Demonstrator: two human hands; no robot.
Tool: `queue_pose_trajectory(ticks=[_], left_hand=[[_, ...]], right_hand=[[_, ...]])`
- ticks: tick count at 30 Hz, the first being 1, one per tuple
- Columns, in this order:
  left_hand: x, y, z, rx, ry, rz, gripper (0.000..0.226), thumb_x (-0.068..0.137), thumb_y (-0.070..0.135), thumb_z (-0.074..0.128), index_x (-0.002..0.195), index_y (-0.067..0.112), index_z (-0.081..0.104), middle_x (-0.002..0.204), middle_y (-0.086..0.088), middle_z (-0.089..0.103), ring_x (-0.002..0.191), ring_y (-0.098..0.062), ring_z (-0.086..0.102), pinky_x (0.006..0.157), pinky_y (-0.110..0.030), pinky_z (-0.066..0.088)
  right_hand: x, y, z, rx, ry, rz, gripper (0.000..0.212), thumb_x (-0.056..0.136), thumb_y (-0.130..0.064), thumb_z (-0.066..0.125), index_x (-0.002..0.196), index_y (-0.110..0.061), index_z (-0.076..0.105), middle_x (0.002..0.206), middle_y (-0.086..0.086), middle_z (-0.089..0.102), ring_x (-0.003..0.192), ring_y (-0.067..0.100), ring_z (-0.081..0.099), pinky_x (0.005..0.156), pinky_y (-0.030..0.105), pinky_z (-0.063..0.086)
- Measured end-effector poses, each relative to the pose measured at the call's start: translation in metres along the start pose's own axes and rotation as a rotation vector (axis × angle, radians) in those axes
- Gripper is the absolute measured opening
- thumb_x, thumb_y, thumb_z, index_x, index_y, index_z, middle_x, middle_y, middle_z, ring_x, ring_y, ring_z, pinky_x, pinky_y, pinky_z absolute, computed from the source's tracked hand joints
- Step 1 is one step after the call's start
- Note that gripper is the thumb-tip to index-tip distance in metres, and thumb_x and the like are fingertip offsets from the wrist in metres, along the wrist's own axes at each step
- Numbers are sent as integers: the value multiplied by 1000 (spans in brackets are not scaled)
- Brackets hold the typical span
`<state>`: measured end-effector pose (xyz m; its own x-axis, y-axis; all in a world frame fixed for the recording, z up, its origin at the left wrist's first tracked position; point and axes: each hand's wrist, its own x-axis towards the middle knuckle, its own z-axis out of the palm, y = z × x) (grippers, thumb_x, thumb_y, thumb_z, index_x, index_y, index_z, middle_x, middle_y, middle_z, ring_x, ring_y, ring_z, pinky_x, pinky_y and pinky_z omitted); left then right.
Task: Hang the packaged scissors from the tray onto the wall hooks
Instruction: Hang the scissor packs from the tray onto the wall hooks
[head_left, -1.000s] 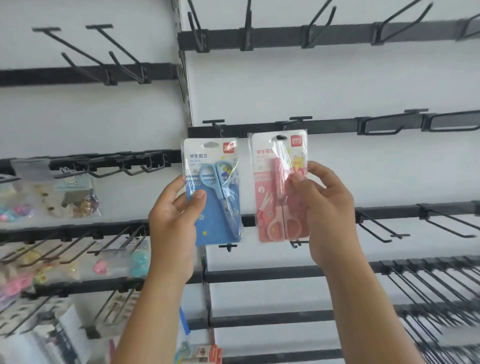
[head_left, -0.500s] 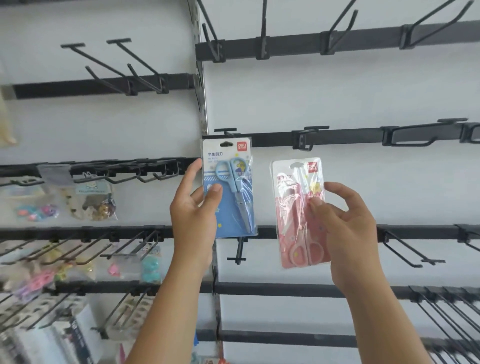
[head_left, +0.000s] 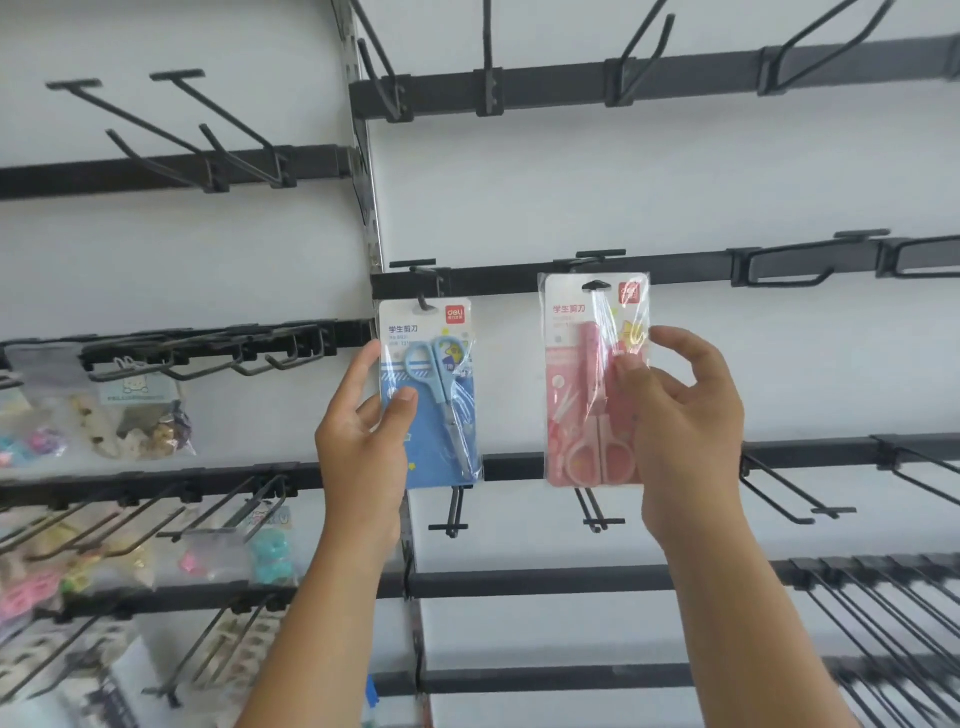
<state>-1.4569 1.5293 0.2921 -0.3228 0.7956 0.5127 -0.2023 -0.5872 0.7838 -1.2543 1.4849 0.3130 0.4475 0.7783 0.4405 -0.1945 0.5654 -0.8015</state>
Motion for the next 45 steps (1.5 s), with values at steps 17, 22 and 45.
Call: queue_pose_trajectory(ticks=[17, 22, 45], left_hand=[[1, -4, 6, 35, 6, 65, 46, 95, 6, 60, 131, 33, 58, 102, 1, 73, 76, 3, 64, 62, -13, 50], [0, -3, 6, 43, 12, 84, 45, 95, 6, 59, 129, 35, 58, 104, -1, 73, 76, 4, 64, 63, -12, 50], [-12, -6, -6, 359, 79, 94, 30, 95, 16, 58, 113, 39, 64, 112, 24, 67, 106, -7, 66, 84, -13, 50]], right_hand=[[14, -1, -1, -198, 50, -95, 17, 98, -20, 63, 109, -32, 63, 68, -6, 73, 52, 0, 66, 48, 23, 52], [23, -2, -6, -237, 21, -72, 14, 98, -21, 63, 109, -30, 64, 67, -4, 73, 50, 1, 63, 44, 23, 52], [10, 16, -11, -683, -49, -191, 26, 98, -27, 53, 122, -36, 55, 95, -13, 60, 55, 1, 48, 57, 22, 44]])
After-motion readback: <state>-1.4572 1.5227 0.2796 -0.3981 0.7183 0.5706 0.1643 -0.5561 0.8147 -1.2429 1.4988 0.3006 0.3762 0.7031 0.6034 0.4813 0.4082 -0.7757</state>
